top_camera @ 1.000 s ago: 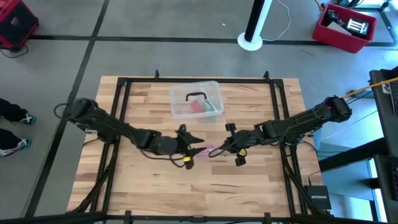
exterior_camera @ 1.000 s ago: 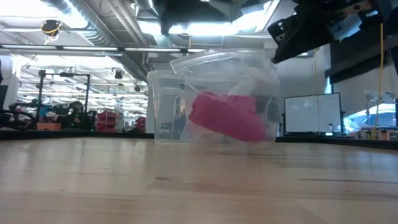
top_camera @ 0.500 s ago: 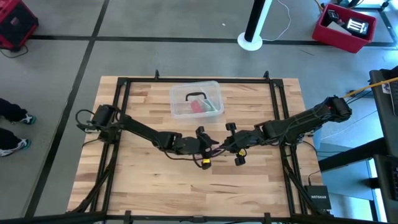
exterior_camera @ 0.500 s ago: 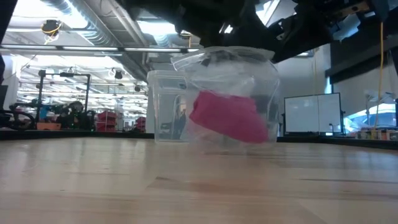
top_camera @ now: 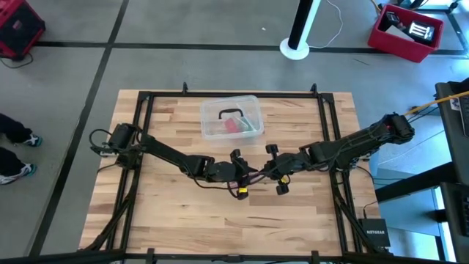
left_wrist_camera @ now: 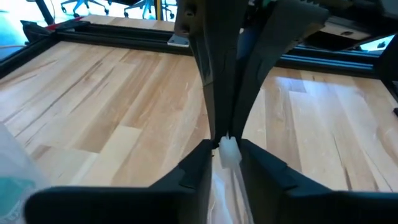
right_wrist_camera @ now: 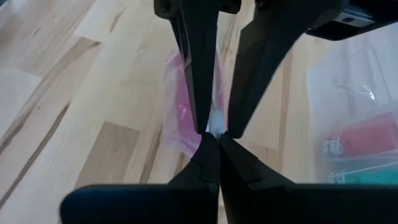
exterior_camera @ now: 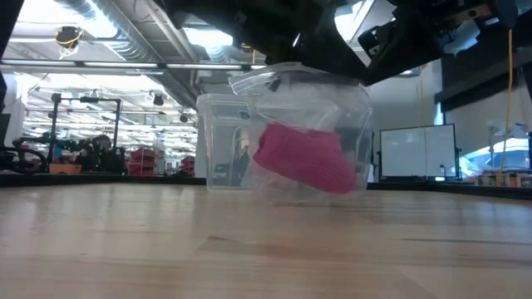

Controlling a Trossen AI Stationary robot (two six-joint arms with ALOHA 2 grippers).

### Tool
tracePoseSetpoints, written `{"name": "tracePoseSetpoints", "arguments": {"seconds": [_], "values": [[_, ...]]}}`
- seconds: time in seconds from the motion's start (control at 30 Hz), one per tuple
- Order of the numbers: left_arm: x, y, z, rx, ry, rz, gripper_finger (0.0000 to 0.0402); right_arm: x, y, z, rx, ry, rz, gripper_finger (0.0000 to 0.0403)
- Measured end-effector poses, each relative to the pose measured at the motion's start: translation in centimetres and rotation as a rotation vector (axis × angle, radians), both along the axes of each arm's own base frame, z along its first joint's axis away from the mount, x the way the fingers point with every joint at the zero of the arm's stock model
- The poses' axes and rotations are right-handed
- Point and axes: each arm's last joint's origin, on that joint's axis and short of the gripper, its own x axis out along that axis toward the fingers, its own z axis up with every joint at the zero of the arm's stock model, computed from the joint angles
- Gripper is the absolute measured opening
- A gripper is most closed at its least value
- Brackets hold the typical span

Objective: Roll bandage
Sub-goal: Close the transparent zip bag

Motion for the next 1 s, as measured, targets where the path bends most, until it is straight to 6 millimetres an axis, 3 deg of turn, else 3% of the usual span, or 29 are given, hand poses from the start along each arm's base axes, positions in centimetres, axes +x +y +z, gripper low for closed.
{"name": "tracePoseSetpoints", "arguments": {"seconds": [0.3, 0.6, 1.0], "values": [[0.0, 0.3, -0.1, 0.004, 0.004, 0.005, 0.0009, 0.0, 0.0, 0.0, -0.002, 0.004, 0.0, 0.0], [-0.3, -0.2, -0.2, 0.012, 0.033, -0.003, 0.003, -0.3, -0.2, -0.3, -0.053, 0.037, -0.006, 0.0], [-0.9, -1.3, -0.5, -0.015, 0.09, -0.01, 0.0023, -1.4, -0.5, -0.3, -0.094, 0.116, -0.015, 0.0001]]}}
